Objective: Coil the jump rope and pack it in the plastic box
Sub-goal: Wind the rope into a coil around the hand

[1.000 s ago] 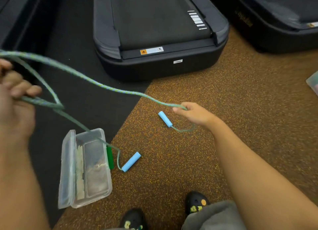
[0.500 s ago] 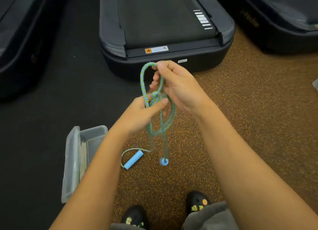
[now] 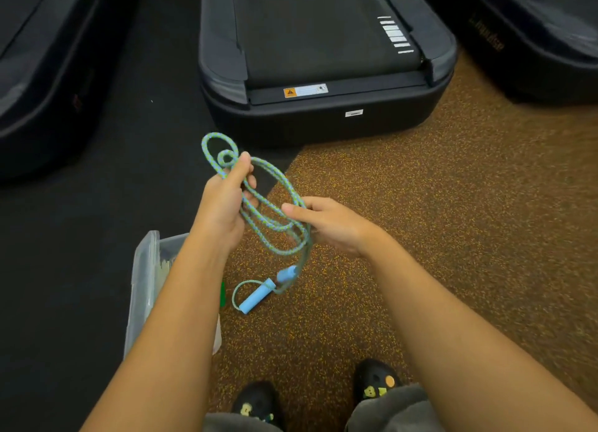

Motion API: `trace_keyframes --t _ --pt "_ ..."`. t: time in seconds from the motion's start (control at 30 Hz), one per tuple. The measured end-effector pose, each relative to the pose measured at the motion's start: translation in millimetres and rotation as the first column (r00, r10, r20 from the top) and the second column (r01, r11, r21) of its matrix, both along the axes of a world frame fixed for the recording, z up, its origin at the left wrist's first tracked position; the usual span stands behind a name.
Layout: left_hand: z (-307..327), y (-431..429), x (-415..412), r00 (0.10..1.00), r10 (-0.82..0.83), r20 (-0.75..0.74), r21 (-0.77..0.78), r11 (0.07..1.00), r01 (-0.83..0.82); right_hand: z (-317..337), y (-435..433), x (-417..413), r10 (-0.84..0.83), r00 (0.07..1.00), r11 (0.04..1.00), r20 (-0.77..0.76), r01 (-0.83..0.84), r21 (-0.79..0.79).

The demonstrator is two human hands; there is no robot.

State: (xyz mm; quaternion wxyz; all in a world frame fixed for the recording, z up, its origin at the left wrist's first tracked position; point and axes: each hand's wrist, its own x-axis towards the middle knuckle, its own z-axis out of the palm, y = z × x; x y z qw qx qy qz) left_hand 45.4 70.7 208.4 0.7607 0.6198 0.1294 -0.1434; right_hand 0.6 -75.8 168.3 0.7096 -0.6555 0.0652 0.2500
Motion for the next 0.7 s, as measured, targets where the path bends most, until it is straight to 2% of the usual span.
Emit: trace_keyframes --t 0.13,0.23,0.33,0.37,0.43,0.5,0.6,0.7 --pt "-12 12 1 0.999 -0.018 -0.048 0.160 0.987 0.025 4 -16 1 -0.116 0.985 0.986 0.128 0.129 -0.102" --pt "-17 22 1 0.999 -0.017 -0.052 0.271 0.962 0.030 10 -32 -1 -0.129 0.963 0.949 0.236 0.189 -0.253" --pt "-17 24 4 0.997 -0.058 -0.045 0.257 0.964 0.068 11 -29 -3 -0.141 0.959 0.949 0.247 0.202 -0.241" --pt "-14 22 4 0.995 -0.097 -0.036 0.213 0.972 0.103 8 -24 -3 -0.116 0.972 0.960 0.206 0.163 -0.229" --pt "-5 12 2 0.983 -0.183 -0.001 0.120 0.976 0.182 -2 -10 -5 0.052 0.995 0.950 0.085 -0.023 -0.311" --pt "8 3 0 0.968 -0.249 0.042 0.044 0.968 0.247 -19 7 -7 0.237 0.971 0.881 -0.019 -0.223 -0.417" --pt "29 -3 -2 0.954 -0.291 0.071 -0.100 0.950 0.297 -45 29 -8 0.327 0.943 0.809 -0.063 -0.314 -0.497" --pt "49 1 -1 0.950 -0.292 0.107 -0.177 0.935 0.307 -67 48 -11 0.442 0.893 0.706 -0.084 -0.404 -0.582"
